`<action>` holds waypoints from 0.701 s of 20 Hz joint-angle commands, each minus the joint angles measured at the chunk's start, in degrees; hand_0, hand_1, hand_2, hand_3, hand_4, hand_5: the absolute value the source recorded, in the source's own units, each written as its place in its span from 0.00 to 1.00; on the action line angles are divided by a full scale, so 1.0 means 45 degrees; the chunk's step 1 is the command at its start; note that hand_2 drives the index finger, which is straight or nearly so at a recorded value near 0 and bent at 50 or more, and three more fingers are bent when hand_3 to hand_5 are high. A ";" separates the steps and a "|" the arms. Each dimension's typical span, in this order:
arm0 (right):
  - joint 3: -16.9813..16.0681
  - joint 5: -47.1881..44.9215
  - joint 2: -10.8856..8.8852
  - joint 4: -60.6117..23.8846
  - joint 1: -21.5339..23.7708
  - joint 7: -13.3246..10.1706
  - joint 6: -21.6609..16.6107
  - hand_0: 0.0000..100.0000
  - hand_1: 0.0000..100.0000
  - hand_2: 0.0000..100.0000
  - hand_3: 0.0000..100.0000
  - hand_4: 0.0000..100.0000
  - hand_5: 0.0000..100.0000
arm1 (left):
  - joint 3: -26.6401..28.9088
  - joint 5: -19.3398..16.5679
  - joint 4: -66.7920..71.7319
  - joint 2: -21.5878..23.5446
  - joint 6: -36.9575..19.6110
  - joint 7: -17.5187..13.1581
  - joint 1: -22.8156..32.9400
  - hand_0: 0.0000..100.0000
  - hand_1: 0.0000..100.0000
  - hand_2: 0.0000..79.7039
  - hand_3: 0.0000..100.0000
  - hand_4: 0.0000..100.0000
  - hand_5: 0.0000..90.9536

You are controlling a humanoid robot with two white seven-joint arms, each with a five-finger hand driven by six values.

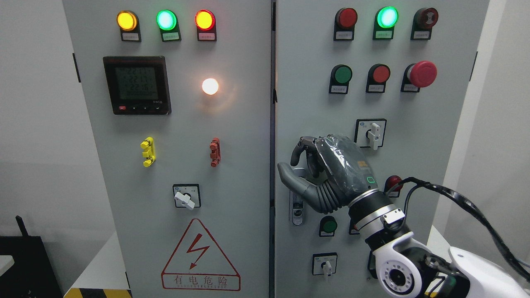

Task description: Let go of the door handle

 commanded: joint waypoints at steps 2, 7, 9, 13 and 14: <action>-0.0214 0.0401 0.0063 -0.0193 0.0064 0.0015 -0.0209 0.45 0.35 0.58 1.00 0.97 1.00 | 0.0019 0.0000 0.0117 0.0000 0.0003 -0.0003 -0.0039 0.12 0.39 0.00 0.00 0.00 0.00; -0.0489 0.0538 0.0063 -0.0426 0.0181 -0.0278 -0.0287 0.45 0.35 0.59 1.00 0.97 1.00 | 0.0019 0.0000 0.0117 0.0000 0.0003 -0.0003 -0.0039 0.12 0.39 0.00 0.00 0.00 0.00; -0.0508 0.0927 0.0063 -0.0446 0.0318 -0.0278 -0.0326 0.45 0.36 0.60 1.00 0.97 1.00 | 0.0019 0.0000 0.0117 0.0000 0.0003 -0.0003 -0.0039 0.12 0.39 0.00 0.00 0.00 0.00; -0.1092 0.1670 0.0218 -0.0466 0.0864 -0.0259 -0.0678 0.44 0.36 0.64 1.00 0.97 1.00 | 0.0019 0.0000 0.0117 0.0000 0.0003 -0.0003 -0.0039 0.12 0.39 0.00 0.00 0.00 0.00; -0.1249 0.1826 0.0257 -0.0466 0.0981 -0.0278 -0.0736 0.44 0.36 0.65 1.00 0.97 1.00 | 0.0019 0.0000 0.0117 0.0000 0.0003 -0.0003 -0.0039 0.12 0.39 0.00 0.00 0.00 0.00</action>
